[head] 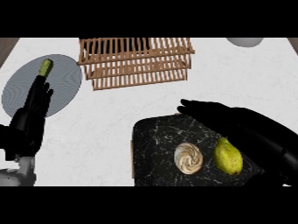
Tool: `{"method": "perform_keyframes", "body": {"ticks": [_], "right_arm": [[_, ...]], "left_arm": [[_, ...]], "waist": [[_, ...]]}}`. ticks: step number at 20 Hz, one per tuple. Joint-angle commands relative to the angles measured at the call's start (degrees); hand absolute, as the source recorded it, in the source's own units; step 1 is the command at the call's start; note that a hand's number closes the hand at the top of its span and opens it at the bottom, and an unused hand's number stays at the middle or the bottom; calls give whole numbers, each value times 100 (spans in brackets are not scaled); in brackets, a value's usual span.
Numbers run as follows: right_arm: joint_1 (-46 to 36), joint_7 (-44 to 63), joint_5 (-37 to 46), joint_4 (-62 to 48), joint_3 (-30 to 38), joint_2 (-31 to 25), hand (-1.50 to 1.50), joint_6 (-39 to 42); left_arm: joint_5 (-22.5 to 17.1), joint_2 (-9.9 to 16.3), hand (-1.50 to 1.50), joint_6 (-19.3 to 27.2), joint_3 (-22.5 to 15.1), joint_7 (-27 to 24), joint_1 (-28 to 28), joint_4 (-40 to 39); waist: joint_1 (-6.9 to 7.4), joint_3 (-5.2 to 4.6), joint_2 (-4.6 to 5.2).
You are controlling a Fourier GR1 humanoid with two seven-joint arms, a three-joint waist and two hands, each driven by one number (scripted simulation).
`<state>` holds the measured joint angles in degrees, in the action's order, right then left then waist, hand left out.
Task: Pick the cupcake from the tray and place it in the tiered shelf
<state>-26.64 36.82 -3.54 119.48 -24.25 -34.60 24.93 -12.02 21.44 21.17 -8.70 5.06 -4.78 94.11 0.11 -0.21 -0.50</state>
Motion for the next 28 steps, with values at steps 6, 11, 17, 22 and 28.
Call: {"method": "perform_keyframes", "body": {"ticks": [6, 11, 17, 22, 28], "right_arm": [[-714, 2229, 1223, 37, -1421, 920, -150, 105], [-637, 2173, 2195, -226, -2015, 904, -150, 181], [-387, 2382, 2812, -656, -2480, 792, -150, 279], [-236, 1496, 2895, -1035, -1726, 882, -150, 547], [402, 997, 3708, -1206, -1769, 1207, -150, 522]], "left_arm": [[-75, 26, 0, -283, 249, -147, 248, 63], [262, -182, 0, -3, 97, 69, -89, -158], [45, -41, 0, -268, 275, 190, 146, 134], [241, -281, 0, -322, 290, 24, 235, 142], [348, -349, 0, -501, 478, 348, 87, 212]], "waist": [[55, 12, 36], [0, 17, 40], [11, 18, 37], [15, 21, 47], [0, 21, 46]]}}
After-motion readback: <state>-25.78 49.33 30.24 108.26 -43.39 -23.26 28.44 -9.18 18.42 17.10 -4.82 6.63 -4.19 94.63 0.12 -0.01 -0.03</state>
